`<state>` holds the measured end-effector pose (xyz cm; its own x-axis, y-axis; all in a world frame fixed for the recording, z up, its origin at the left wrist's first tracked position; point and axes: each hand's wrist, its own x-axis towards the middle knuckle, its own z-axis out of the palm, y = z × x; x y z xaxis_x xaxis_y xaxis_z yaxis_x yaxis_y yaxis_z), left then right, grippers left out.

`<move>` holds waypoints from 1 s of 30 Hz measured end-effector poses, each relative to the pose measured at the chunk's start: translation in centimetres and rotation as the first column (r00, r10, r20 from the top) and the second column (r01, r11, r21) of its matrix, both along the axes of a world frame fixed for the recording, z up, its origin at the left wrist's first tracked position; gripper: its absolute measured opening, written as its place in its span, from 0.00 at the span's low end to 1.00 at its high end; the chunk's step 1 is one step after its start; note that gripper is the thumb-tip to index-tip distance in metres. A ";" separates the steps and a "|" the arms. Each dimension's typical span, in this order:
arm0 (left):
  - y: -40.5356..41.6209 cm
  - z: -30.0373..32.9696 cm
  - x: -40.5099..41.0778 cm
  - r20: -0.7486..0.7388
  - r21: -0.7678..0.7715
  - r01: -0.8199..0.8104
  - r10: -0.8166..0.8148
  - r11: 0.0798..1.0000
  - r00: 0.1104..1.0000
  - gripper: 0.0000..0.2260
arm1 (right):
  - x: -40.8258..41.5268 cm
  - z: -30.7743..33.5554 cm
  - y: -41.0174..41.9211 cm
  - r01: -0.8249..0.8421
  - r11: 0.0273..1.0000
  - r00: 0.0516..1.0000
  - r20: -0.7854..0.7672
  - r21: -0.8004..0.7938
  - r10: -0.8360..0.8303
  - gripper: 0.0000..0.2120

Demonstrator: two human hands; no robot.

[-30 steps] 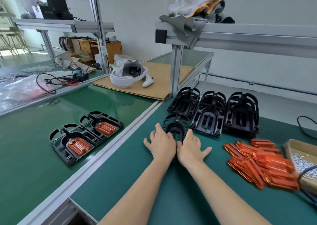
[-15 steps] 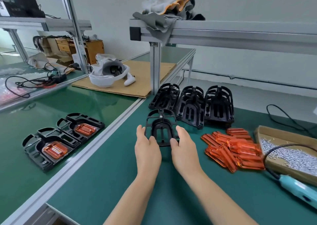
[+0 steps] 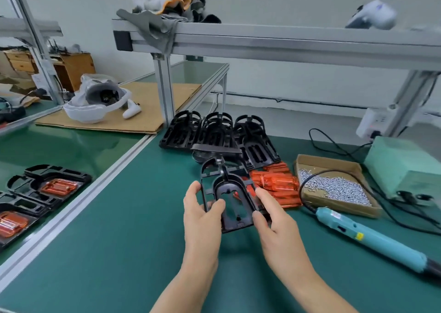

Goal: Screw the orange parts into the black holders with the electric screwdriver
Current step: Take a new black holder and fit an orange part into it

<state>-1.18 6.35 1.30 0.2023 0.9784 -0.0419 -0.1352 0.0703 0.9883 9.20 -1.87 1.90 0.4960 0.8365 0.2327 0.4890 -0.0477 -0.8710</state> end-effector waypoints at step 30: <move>11.3 -1.0 1.7 -0.225 -0.139 -0.225 0.191 0.964 0.955 0.23 | 6.6 -3.3 -8.5 -0.123 0.976 0.980 0.131 -0.177 0.148 0.21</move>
<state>0.50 17.65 0.31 -0.0349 0.9745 -0.2216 0.0435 0.2230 0.9738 15.80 -10.34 -1.40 0.3471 0.9267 0.1439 0.6197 -0.1114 -0.7769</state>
